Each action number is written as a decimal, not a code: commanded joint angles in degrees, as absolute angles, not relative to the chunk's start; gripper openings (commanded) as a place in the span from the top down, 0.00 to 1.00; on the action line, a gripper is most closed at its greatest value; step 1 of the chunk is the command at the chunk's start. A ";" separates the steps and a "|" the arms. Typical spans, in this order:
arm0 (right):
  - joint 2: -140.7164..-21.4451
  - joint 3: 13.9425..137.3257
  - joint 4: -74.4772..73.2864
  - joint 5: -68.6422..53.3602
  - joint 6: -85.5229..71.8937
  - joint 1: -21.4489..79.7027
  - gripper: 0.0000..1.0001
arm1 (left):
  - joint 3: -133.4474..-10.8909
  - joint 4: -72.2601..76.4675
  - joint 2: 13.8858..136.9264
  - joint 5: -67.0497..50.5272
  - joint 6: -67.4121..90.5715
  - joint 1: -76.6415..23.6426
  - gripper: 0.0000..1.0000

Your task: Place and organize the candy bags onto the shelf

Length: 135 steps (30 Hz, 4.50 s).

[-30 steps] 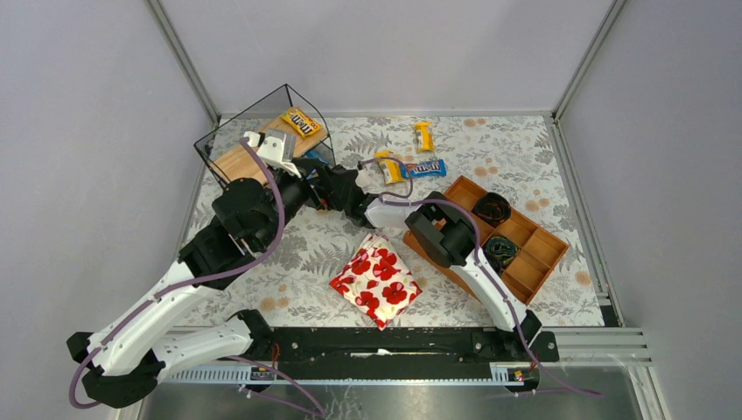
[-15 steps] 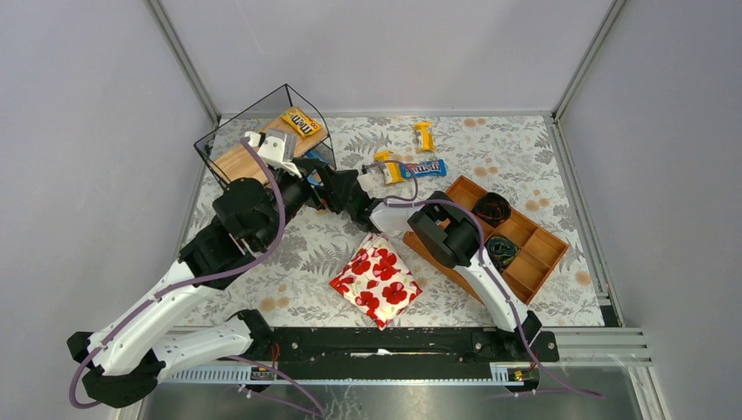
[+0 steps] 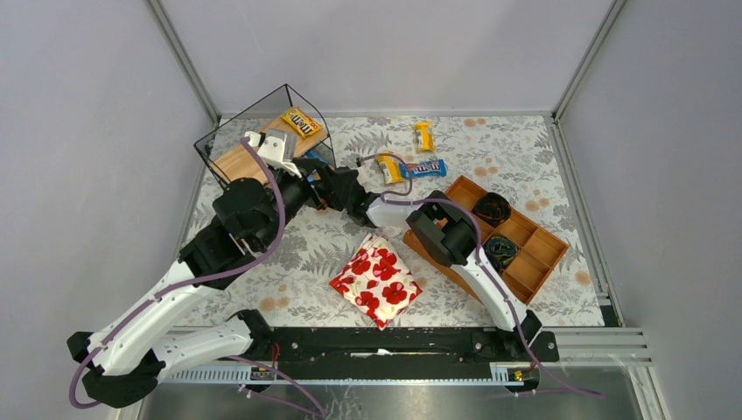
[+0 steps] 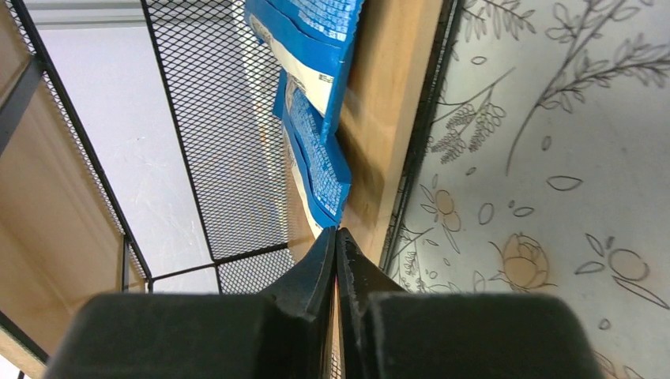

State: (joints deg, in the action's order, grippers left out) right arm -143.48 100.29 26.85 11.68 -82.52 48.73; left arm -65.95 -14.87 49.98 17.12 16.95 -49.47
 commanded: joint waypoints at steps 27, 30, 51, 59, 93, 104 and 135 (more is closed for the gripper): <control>-128.99 89.85 24.87 2.78 -64.09 45.73 0.49 | -65.52 -11.78 51.30 16.89 17.05 -49.57 0.01; -120.89 81.16 24.22 1.13 -54.04 45.10 0.39 | -65.58 -11.82 51.93 17.16 16.81 -49.66 0.01; -103.95 67.91 4.57 14.17 -51.31 36.14 0.06 | -67.83 -13.49 61.07 25.04 14.55 -49.52 0.01; -112.26 74.12 -1.49 18.25 -71.48 35.74 0.04 | -77.23 -16.65 62.98 17.60 19.32 -49.54 0.01; -124.74 65.35 24.83 28.31 -95.53 32.26 0.34 | -66.19 -9.09 51.90 16.26 17.23 -51.32 0.01; -125.98 65.96 30.06 27.65 -91.61 32.26 0.63 | -65.76 -8.80 52.42 16.26 17.14 -51.29 0.01; -100.55 58.44 44.10 0.14 -81.55 42.88 0.89 | -67.63 -9.78 48.26 15.41 17.77 -49.51 0.01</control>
State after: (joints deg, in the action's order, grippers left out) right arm -101.34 53.76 43.99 4.29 -81.25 39.09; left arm -65.95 -11.90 49.65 15.81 17.80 -49.93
